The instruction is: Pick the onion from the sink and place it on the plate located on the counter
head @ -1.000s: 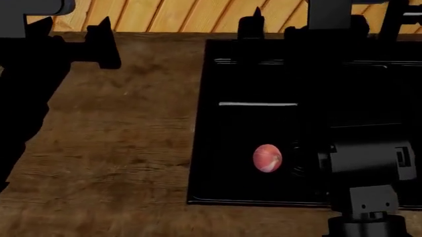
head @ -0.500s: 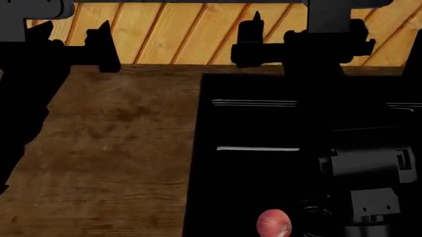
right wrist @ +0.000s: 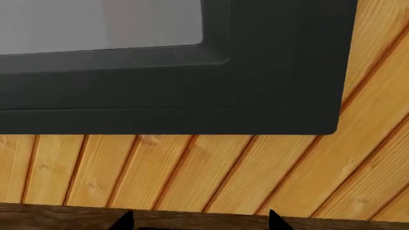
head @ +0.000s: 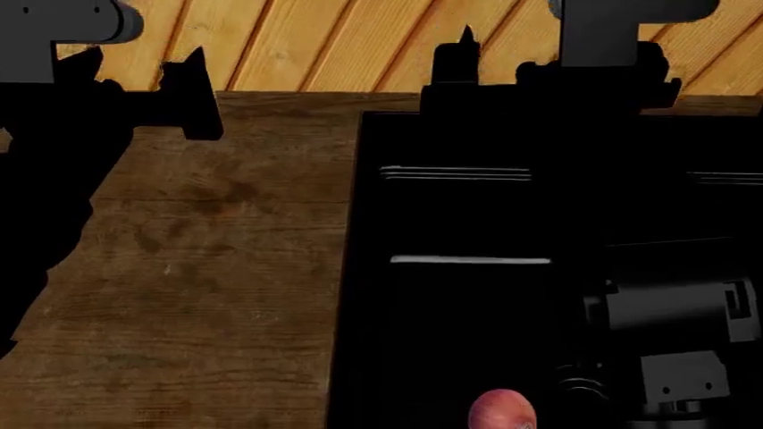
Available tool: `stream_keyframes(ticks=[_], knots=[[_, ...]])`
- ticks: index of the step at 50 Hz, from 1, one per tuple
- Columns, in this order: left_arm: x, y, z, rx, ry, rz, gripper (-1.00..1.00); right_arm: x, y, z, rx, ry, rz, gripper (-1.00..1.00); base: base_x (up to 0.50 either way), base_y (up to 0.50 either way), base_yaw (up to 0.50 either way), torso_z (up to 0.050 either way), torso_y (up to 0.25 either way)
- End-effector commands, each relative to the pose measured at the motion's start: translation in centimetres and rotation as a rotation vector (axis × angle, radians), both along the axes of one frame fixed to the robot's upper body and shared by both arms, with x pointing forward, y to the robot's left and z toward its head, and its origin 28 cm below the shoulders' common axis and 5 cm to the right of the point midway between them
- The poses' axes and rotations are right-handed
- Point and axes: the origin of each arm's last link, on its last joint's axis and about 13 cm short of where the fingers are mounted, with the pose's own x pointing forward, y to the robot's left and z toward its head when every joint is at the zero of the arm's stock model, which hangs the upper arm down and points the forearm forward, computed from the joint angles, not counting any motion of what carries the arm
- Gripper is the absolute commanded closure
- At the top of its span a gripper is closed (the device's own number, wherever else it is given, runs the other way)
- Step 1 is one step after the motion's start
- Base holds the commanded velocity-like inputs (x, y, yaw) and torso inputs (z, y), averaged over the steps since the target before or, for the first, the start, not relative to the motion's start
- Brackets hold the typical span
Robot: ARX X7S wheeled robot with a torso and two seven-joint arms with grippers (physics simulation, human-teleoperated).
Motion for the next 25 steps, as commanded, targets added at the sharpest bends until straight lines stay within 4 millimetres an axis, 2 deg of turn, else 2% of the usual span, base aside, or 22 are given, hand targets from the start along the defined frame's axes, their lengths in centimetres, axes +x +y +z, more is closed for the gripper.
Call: stream_keyframes(ticks=[1, 13, 20, 25], knots=[[-0.1, -0.2, 0.0, 0.003, 0.007, -0.005, -1.0, 0.0, 0.0, 0.0, -0.006, 0.007, 0.008, -1.0, -0.01, 0.0, 0.0, 0.0, -0.234], [0.0, 0.0, -0.1, -0.009, 0.008, 0.003, -1.0, -0.5, -0.2, 0.6, -0.056, 0.044, 0.009, -1.0, 0.0, 0.0, 0.0, 0.0, -0.211], [0.3, -0.1, -1.0, 0.038, 0.024, -0.025, -1.0, -3.8, -2.5, 3.4, -0.208, 0.193, 0.063, -1.0, 0.0, 0.0, 0.0, 0.0, 0.0], [0.0, -0.2, -0.6, 0.046, 0.027, -0.027, -1.0, -5.8, -3.7, 3.9, -0.273, 0.341, 0.122, -1.0, 0.0, 0.0, 0.0, 0.0, 0.0]])
